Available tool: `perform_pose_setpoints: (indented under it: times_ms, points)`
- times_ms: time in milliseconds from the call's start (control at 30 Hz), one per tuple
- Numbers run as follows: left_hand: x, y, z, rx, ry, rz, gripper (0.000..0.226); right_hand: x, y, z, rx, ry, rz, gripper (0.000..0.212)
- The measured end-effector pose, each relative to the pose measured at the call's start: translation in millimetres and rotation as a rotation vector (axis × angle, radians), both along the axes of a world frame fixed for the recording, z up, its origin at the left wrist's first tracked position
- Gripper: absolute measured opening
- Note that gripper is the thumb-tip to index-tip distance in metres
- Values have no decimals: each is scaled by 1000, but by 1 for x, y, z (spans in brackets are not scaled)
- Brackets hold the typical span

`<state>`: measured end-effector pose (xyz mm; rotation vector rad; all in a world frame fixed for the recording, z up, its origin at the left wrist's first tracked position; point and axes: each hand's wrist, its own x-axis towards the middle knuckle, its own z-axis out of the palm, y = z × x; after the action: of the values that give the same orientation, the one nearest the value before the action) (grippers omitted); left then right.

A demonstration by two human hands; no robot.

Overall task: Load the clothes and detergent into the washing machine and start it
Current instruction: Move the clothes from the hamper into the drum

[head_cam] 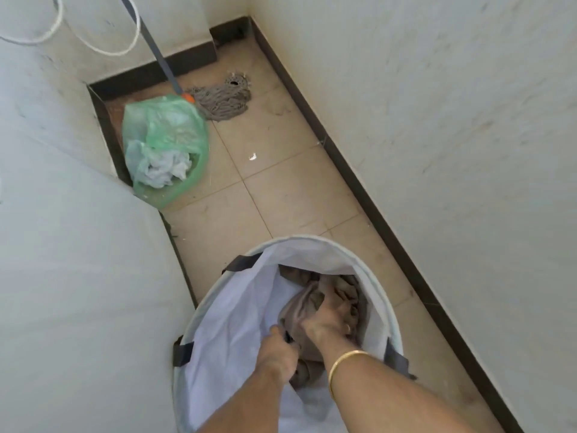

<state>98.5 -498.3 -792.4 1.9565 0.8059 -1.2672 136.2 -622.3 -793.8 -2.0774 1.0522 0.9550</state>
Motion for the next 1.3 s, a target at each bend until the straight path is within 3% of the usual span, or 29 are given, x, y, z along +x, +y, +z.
perform_pose_setpoints:
  times_ms: [100, 200, 300, 400, 500, 567, 700, 833, 900, 933, 1033, 1167, 1200, 1300]
  points:
    - [-15, 10, -29, -18, 22, 81, 43, -15, 3, -35, 8, 13, 20, 109]
    - [-18, 17, -30, -37, 46, 130, 61, -26, 1, -48, -3, -12, -33, 73]
    - [-5, 14, 5, -42, 7, 183, 54, -21, -1, -22, -38, 12, -10, 44]
    - [9, 4, 63, -110, -46, 252, 35, -11, 0, 35, -40, -82, 4, 30]
    - [24, -5, 138, -199, -75, 355, 42, 0, 10, 146, 68, -212, -58, 32]
    - [30, -7, 185, -243, -108, 493, 52, 6, 15, 220, 145, -242, -111, 19]
    - [50, 16, 333, -381, -97, 730, 65, 19, 27, 394, 253, -353, -143, 25]
    - [54, 72, 483, -748, -23, 794, 109, 20, 58, 569, 580, -478, -217, 43]
    - [55, 91, 530, -900, -92, 778, 118, 16, 70, 628, 769, -489, -220, 38]
    - [56, 111, 568, -954, -224, 771, 120, 16, 87, 672, 836, -489, -186, 38]
    - [52, 162, 640, -1143, -328, 901, 127, 1, 131, 754, 917, -444, -79, 37]
    - [33, 247, 732, -1196, -388, 997, 123, -8, 204, 820, 804, -615, 58, 29]
    - [26, 269, 742, -1185, -450, 947, 119, -8, 223, 828, 691, -704, 132, 27]
    - [10, 336, 748, -1114, -526, 818, 93, -11, 283, 837, 281, -928, 454, 48]
